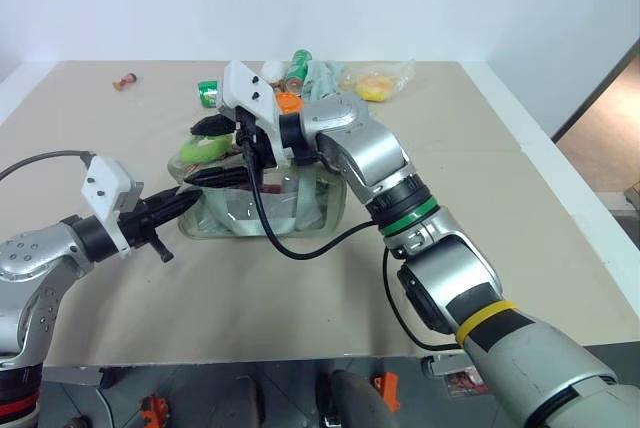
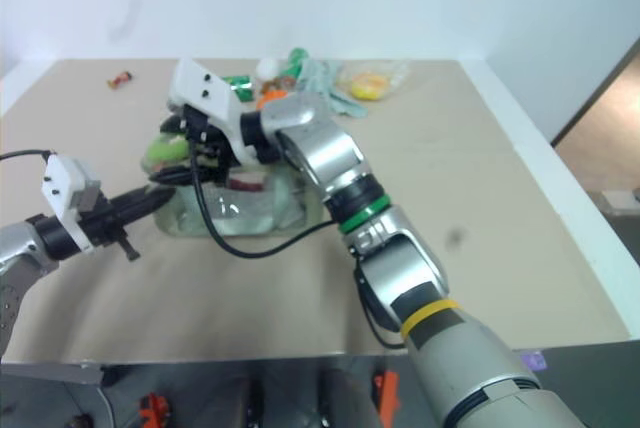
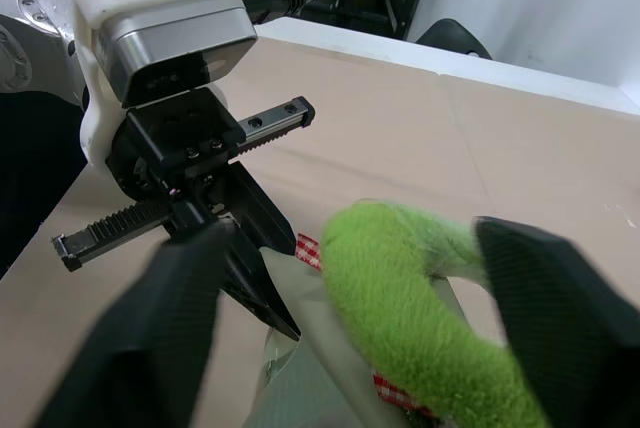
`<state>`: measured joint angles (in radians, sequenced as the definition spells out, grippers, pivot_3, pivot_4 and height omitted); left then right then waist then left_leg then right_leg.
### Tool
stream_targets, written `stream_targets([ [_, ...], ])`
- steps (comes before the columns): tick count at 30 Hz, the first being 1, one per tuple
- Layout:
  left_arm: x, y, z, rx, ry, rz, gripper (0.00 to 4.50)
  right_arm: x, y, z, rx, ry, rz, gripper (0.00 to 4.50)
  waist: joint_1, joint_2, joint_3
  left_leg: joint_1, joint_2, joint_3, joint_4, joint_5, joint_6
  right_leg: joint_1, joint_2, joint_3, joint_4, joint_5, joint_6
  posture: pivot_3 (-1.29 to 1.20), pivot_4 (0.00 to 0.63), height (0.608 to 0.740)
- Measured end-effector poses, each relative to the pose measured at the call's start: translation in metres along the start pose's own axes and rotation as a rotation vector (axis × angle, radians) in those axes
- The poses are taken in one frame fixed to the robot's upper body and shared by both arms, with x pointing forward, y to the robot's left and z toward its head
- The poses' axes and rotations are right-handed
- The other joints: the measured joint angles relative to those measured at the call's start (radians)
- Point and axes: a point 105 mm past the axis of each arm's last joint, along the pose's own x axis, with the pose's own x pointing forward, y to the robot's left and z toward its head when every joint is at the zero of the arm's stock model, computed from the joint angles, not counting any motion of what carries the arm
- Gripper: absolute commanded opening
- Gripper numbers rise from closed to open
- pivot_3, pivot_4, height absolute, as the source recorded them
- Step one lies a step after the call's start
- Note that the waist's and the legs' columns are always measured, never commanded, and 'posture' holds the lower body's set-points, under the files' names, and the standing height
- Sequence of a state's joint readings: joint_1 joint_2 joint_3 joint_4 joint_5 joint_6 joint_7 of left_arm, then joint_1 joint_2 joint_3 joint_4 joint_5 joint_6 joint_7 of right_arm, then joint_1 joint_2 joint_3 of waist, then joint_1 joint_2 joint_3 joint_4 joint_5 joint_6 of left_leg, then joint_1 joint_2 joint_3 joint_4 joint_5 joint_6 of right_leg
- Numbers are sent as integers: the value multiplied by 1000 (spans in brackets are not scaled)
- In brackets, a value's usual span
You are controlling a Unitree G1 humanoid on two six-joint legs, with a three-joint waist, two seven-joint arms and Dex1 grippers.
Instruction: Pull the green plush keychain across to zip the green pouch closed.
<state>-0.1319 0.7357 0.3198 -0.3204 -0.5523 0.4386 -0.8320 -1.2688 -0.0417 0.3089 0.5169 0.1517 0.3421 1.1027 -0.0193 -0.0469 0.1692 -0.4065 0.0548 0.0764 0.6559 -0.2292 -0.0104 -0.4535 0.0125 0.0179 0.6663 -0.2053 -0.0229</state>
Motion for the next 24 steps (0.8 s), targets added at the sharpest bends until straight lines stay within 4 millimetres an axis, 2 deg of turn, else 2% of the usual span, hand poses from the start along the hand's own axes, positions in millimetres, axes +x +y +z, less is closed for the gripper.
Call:
stream_targets([
  [6,0,0,0,1,1,0,0,0,-1,-1,4,1,-7,522,0,0,0,0,0,0,0,0,0,0,0,0,0,0,0,0,150,740],
  [17,0,3,0,3,1,19,0,0,-3,-2,-26,2,-22,522,0,0,0,0,0,0,0,0,0,0,0,0,0,0,0,0,150,740],
  [18,1,3,0,5,0,23,0,0,-3,-2,-30,4,-23,122,0,0,0,0,0,0,0,0,0,0,0,0,0,0,0,0,150,740],
  [19,1,4,0,6,1,24,0,0,-3,-2,-31,4,-23,11,0,0,0,0,0,0,0,0,0,0,0,0,0,0,0,0,150,740],
  [24,1,7,1,14,3,38,0,-2,-3,-2,-34,6,-18,4,0,0,0,0,1,0,0,0,0,0,0,0,0,0,0,0,150,740],
])
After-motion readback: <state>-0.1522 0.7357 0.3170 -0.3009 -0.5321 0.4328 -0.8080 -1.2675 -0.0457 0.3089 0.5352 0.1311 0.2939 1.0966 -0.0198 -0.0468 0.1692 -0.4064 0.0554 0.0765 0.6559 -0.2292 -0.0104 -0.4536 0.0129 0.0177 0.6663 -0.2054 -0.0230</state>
